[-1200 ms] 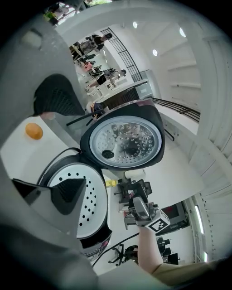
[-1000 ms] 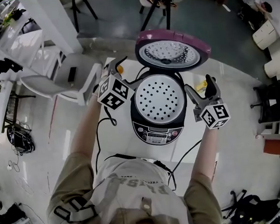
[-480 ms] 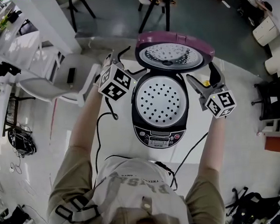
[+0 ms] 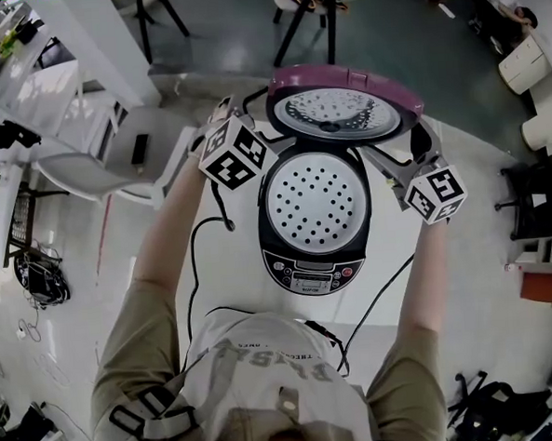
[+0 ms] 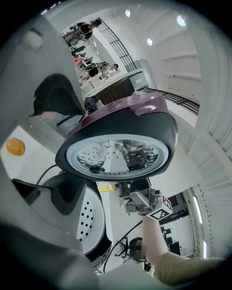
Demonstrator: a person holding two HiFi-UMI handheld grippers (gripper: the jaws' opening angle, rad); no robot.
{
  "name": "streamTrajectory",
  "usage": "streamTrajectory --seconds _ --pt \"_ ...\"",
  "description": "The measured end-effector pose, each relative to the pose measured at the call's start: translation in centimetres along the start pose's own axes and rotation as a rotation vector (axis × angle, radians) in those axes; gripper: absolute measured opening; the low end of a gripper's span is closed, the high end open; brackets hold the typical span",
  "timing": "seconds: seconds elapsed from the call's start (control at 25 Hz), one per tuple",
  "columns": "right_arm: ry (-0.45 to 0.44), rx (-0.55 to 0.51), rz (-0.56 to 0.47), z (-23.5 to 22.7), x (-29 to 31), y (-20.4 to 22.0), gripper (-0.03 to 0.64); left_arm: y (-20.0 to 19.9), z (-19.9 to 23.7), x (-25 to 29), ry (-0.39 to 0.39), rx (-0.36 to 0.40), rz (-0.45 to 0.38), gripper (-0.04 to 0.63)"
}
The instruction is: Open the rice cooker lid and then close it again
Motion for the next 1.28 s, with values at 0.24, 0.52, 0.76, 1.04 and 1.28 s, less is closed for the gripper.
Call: streamTrajectory --seconds 0.24,0.52,0.76,1.04,1.28 --pt "-0.031 -0.017 -0.007 0.4 0.0 -0.2 0.508 -0.6 -0.4 0.1 0.001 0.019 -0.004 0.451" --pt "-0.043 -0.026 -0.001 0.8 -0.1 -0.1 0.511 -0.6 -0.8 -0.1 -0.009 0.018 0.008 0.453" --pt "-0.047 -0.056 0.019 1.5 -1.1 0.0 0.512 -0.5 -1.6 -0.8 -0.02 0.045 0.023 0.459" --pt "-0.013 -0.146 0.045 2.4 -3.8 -0.6 0.52 -0.2 -2.7 -1.5 -0.032 0.049 0.031 0.462" --pt "-0.006 -0.396 0.154 5.7 -6.2 -3.8 0.528 0.2 -4.3 -2.5 -0.039 0.054 0.038 0.465"
Point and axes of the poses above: the fingertips, and each gripper's own axes: x forward along the fingers, z to its left, y out of its underside, the point moved 9 cm from there along -x, backward along the fingers, and after that the axes turned 12 degrees about z, right-handed, at the moved point
